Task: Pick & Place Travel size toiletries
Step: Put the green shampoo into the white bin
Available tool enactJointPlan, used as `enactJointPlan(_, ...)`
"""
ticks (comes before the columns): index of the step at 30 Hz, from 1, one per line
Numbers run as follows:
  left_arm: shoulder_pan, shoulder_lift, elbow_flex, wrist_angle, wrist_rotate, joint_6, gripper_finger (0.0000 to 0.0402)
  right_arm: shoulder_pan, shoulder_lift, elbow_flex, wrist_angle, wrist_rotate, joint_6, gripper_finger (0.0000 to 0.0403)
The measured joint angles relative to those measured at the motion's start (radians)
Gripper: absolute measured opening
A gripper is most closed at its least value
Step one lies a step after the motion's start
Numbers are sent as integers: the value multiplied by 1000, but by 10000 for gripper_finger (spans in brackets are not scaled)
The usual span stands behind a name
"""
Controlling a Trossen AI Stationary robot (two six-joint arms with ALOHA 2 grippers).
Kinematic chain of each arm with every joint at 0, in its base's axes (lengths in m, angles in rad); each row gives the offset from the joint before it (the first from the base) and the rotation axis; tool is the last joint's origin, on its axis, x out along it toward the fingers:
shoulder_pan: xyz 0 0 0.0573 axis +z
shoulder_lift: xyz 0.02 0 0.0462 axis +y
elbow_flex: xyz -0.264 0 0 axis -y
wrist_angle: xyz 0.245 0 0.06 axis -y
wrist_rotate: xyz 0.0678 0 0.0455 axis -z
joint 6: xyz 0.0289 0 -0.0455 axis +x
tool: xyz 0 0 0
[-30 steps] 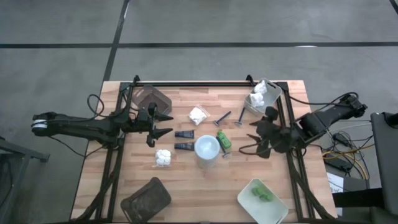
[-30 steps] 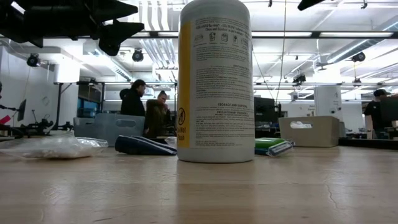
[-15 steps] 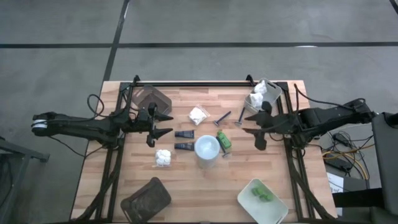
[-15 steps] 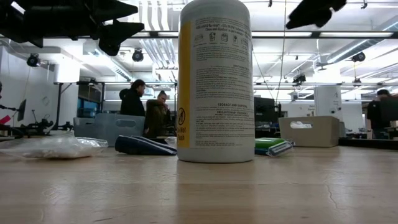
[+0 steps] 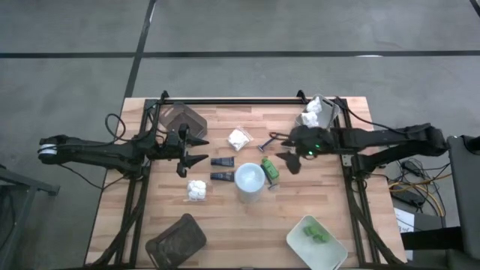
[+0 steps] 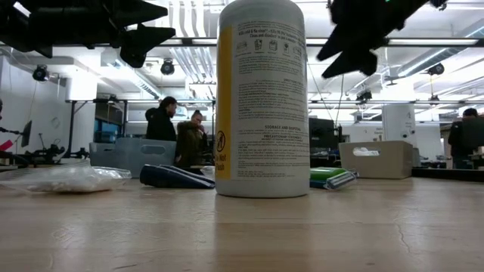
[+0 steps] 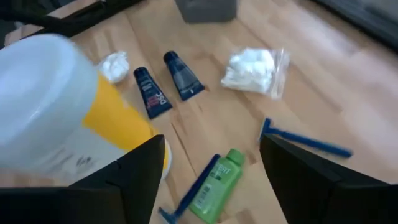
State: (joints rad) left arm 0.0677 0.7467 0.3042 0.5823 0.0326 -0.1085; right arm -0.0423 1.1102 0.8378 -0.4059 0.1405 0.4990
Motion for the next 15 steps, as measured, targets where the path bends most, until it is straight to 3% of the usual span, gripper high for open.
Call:
enactJointPlan(8, 0, 0, 0, 0, 0, 0, 243, -104, 230, 141, -39, -131, 132, 254)
enactJointPlan(15, 0, 0, 0, 0, 0, 0, 243, -168, 443, 317, -287, -142, 135, 228)
